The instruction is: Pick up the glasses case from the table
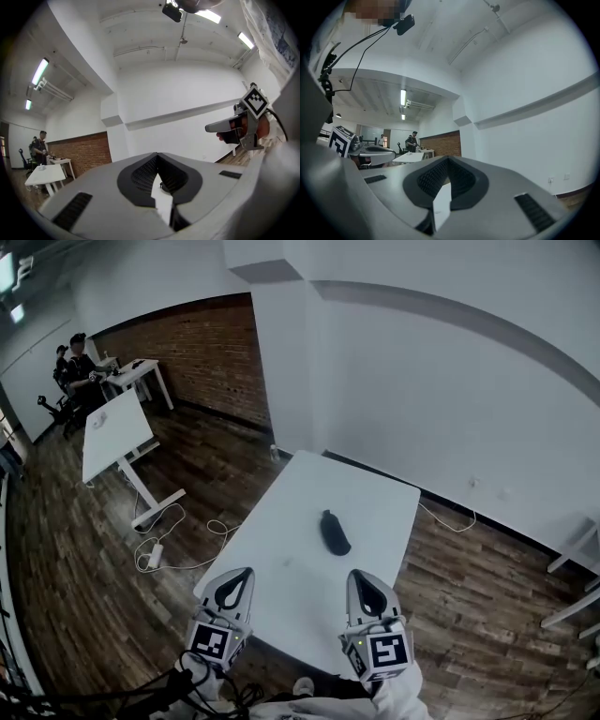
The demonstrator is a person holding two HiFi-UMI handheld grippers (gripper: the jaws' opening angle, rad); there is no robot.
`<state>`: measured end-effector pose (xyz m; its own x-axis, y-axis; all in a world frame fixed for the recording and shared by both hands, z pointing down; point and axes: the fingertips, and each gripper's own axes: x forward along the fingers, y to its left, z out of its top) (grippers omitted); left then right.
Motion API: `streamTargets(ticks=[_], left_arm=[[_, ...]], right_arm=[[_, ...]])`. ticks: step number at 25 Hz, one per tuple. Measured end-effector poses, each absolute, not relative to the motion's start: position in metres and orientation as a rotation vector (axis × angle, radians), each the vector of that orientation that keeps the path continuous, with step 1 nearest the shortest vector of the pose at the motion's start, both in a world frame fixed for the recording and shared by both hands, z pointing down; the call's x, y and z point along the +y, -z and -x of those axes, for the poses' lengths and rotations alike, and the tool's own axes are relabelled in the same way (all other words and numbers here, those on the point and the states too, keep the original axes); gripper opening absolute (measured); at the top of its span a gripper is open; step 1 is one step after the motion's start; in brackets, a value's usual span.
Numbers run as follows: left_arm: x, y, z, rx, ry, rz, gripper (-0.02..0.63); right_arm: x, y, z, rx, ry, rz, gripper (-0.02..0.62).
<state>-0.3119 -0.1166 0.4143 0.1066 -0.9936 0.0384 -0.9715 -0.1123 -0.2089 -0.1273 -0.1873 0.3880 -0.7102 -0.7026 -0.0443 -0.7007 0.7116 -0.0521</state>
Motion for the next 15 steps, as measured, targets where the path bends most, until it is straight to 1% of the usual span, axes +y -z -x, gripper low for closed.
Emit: streamTargets(ticks=[8,9,10,13,15], left_arm=[[-0.163,-0.42,0.305,2.167,0.203,2.184,0.014],[-0.173,-0.424,0.305,2.215,0.158,2.199,0.036],[-0.183,-0.429,0.305,2.261,0.108,2.223,0.079],[-0.211,-0.444,0.3,2.369,0.014,2.323,0.243],[-0.229,-0.459,0.295,2.42,0.008,2.367,0.304]], right_arm=[[-0.244,-0.399,0.117,2.905,0.077,1.065,0.006],[-0.253,-0.398,0.114,2.908,0.074,1.052,0.008],[-0.262,-0.398,0.11,2.908,0.073,1.042,0.008],[-0.286,-0.401,0.098,2.905,0.098,1.036,0.007],[-0.297,-0.404,0.088,2.902,0.113,1.048,0.007]])
